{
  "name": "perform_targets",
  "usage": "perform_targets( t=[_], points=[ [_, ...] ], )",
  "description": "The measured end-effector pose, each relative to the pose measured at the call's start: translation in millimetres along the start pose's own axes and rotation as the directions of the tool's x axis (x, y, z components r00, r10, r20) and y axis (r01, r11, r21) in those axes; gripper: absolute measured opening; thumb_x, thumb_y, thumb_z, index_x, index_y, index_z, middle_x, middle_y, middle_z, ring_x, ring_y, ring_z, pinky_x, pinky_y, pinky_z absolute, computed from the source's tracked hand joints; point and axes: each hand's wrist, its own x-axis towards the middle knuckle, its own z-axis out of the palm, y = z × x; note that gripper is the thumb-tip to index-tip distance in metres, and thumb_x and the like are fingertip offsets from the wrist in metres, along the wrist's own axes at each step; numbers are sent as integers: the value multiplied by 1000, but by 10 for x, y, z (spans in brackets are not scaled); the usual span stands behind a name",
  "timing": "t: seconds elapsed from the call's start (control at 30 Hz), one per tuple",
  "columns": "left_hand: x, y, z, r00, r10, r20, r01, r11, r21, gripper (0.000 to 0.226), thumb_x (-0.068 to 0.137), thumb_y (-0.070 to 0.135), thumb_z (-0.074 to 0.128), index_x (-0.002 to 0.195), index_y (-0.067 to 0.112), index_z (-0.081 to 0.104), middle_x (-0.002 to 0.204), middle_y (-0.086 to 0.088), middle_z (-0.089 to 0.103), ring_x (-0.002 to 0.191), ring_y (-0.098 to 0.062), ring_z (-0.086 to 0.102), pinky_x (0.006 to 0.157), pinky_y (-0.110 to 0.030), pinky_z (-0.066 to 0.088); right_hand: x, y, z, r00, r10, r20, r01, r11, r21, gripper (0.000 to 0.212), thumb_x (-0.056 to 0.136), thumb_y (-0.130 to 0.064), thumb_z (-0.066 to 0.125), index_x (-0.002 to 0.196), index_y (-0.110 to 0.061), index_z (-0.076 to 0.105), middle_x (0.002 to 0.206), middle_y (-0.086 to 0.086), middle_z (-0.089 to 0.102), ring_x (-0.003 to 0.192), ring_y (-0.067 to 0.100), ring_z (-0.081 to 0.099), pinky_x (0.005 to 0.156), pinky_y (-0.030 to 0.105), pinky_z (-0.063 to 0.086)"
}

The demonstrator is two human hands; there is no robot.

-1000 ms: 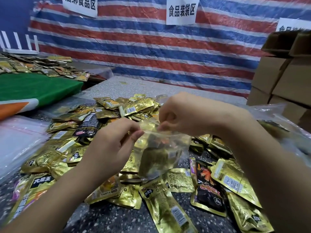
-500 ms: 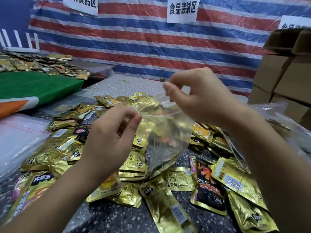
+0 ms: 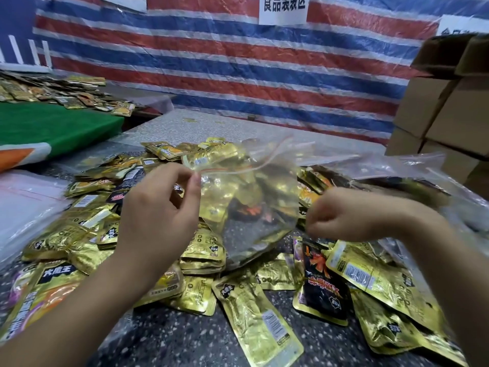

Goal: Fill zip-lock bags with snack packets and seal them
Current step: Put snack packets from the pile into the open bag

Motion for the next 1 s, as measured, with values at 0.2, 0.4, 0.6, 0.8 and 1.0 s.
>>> perform_targets(
  t=[0.2,0.4,0.6,0.8,1.0],
  points=[
    [3,7,1,1000,-21,1,21,1000,-16,12,97,18,57,87,17,61,75,20,51,71,-3,55,60,-17,38,67,-52,288,953,-34,300,83,985,-152,64,80,4,47,119,-43,65,130,-15,58,117,16,57,96,43,52],
    [-5,-3,10,999,-37,10,37,999,-14,12,97,18,58,86,15,62,74,18,51,62,-4,53,58,-18,38,113,16,373,940,-10,342,108,957,-269,68,79,-11,65,132,-48,45,135,-14,46,123,18,47,100,43,48],
    [-16,14,11,999,-36,24,36,999,-25,11,97,19,58,86,21,59,75,20,52,65,-4,55,57,-14,37,180,60,427,947,37,318,117,885,-450,76,75,-33,81,138,-41,40,142,-10,41,134,17,34,121,48,13],
    [-25,-2,38,999,-36,16,37,999,-28,9,97,18,60,88,18,63,76,21,53,63,-3,54,58,-26,45,170,82,353,979,-67,192,140,906,-398,58,70,-44,84,118,-43,52,121,-20,39,117,13,36,116,41,20],
    [-27,-12,42,999,-37,20,38,999,-32,10,97,20,59,88,20,62,75,20,54,63,-5,54,56,-27,45,105,88,213,987,-160,3,154,950,-273,31,77,-37,82,85,-34,52,84,-13,58,87,11,52,71,26,43]
  ],
)
